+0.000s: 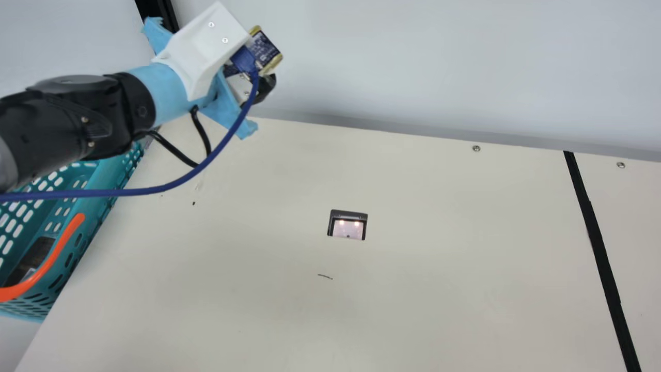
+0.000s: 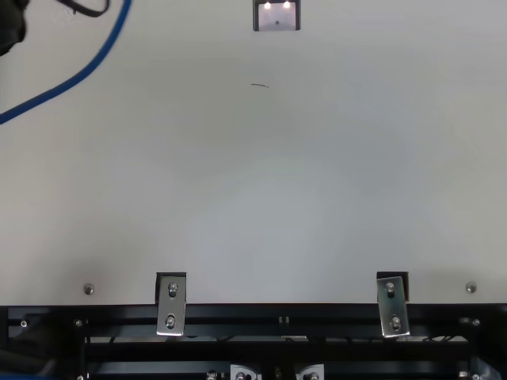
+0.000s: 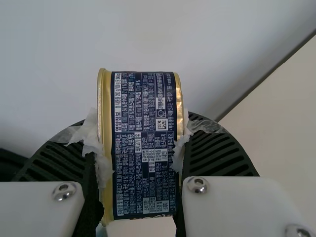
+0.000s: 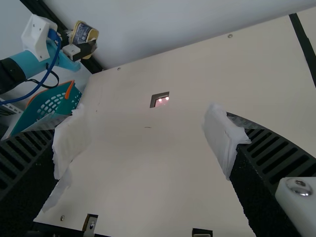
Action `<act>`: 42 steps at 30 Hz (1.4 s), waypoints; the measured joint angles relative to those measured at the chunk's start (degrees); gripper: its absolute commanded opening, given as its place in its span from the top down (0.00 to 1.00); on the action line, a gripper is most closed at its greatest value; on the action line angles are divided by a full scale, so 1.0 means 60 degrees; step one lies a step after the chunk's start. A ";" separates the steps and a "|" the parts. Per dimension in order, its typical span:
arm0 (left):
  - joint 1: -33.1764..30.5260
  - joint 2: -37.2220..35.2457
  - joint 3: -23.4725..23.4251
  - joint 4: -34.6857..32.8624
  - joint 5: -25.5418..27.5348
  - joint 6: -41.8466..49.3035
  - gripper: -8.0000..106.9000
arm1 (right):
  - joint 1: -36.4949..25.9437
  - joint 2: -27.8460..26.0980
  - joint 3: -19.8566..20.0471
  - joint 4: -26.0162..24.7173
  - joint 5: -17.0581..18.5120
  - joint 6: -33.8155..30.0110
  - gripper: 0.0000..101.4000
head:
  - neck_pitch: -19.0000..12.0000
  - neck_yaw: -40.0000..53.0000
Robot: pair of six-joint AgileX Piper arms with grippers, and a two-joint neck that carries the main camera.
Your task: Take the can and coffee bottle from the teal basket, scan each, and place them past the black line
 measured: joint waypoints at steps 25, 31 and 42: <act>0.0675 -0.0470 0.0233 -0.0650 0.1248 0.3012 0.84 | 0.0000 0.0000 0.0000 0.0000 0.0000 0.0000 0.00 | 0.0000 0.0000; 0.0675 -0.0569 -0.0116 -0.0956 0.2281 0.3419 0.84 | 0.0000 0.0000 0.0000 0.0000 0.0000 0.0000 0.00 | 0.0000 0.0000; 0.0543 -0.0927 0.0350 -0.1700 0.3949 0.4322 0.84 | 0.0000 0.0000 0.0000 0.0000 0.0000 0.0000 0.00 | 0.0000 0.0000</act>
